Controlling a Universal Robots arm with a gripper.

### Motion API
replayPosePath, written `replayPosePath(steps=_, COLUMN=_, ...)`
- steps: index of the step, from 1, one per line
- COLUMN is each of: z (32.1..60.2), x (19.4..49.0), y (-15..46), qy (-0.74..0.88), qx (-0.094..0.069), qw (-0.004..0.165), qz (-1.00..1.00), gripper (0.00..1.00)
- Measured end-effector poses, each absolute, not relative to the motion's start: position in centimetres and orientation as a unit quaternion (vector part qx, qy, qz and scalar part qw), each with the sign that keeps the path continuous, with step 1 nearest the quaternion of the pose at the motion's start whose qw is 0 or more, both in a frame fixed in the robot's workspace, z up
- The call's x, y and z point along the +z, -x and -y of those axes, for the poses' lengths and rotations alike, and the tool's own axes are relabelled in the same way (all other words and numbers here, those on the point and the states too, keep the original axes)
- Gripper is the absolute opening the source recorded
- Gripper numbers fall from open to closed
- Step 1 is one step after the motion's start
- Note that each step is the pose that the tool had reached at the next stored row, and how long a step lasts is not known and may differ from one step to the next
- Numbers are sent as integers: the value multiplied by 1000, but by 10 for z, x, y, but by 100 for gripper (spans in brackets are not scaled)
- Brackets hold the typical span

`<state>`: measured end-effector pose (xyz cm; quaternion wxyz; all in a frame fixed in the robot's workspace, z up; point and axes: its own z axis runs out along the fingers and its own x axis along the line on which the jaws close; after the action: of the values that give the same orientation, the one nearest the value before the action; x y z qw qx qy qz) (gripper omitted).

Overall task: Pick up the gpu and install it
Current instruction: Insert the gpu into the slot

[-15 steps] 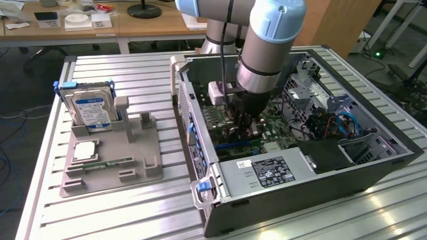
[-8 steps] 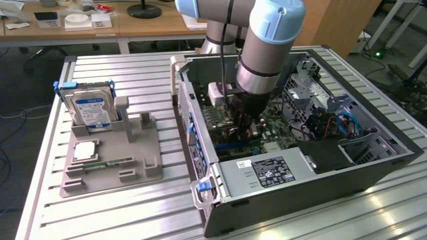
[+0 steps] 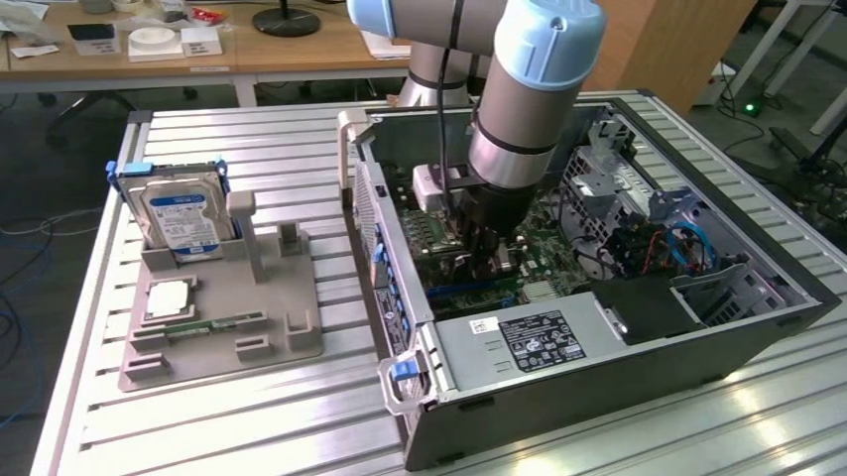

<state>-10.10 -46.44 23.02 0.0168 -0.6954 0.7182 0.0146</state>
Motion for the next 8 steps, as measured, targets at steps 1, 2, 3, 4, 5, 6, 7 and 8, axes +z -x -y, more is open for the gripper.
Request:
replayPosePath(steps=1, z=464, x=230, y=101, qy=695, qx=15, qw=17, qz=-718, gripper=28)
replayPosePath(steps=2, z=464, x=230, y=101, qy=695, qx=15, qw=17, qz=-718, gripper=28)
replayPosePath(steps=3, z=464, x=230, y=101, qy=695, qx=15, qw=17, qz=-718, gripper=28)
replayPosePath(steps=4, z=464, x=230, y=101, qy=695, qx=15, qw=17, qz=-718, gripper=28)
replayPosePath(steps=5, z=464, x=230, y=101, qy=695, qx=15, qw=17, qz=-718, gripper=28)
replayPosePath(steps=6, z=464, x=230, y=101, qy=695, qx=15, qw=17, qz=-718, gripper=28)
replayPosePath(steps=7, z=464, x=230, y=101, qy=695, qx=15, qw=17, qz=-718, gripper=28)
replayPosePath(steps=8, z=464, x=230, y=101, qy=695, qx=15, qw=17, qz=-718, gripper=28)
